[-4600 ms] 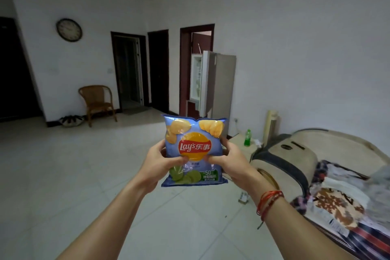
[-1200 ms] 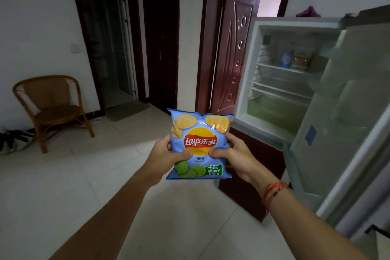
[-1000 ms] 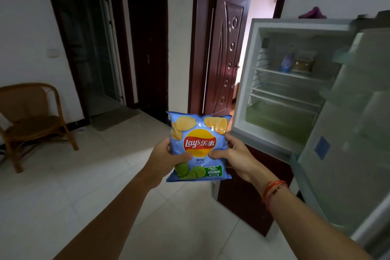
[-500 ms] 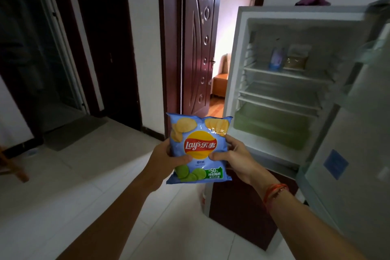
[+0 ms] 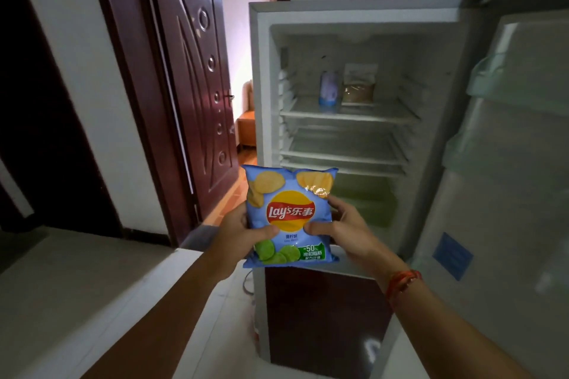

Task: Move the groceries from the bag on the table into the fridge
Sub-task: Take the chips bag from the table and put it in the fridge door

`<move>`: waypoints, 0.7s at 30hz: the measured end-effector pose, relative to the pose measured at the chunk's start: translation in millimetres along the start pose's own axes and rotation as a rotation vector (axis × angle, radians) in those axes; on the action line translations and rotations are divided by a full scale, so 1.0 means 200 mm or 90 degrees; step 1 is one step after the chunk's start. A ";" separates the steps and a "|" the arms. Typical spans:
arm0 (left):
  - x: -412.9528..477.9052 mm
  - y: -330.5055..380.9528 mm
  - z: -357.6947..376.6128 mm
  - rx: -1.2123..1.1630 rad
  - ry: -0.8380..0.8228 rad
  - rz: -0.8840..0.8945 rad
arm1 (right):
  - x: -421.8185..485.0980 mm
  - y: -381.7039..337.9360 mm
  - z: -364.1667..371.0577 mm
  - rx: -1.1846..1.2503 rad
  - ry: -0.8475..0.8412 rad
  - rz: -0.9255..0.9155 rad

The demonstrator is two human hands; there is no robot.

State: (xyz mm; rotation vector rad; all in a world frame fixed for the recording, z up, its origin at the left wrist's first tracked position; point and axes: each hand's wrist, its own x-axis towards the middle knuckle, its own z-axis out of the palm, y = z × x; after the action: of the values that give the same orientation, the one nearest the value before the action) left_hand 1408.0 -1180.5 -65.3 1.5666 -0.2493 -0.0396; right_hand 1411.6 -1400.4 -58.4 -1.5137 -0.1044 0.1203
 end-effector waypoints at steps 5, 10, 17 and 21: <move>0.31 -0.06 0.19 -0.046 -0.094 -0.044 | 0.04 0.00 -0.24 -0.001 0.111 -0.009; 0.54 -0.13 0.41 -0.053 -0.182 -0.055 | -0.01 0.00 -0.43 -0.018 0.233 -0.011; 0.76 -0.19 0.63 -0.088 -0.356 -0.080 | -0.13 0.01 -0.50 -0.035 0.418 -0.014; 0.78 -0.20 0.74 -0.094 -0.465 -0.068 | -0.27 0.00 -0.46 -0.046 0.520 -0.016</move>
State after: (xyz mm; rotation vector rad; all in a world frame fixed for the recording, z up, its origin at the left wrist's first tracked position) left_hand 1538.9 -1355.3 -86.7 1.3642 -0.7144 -0.7054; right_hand 1371.6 -1499.6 -62.4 -1.5283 0.5296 -0.5263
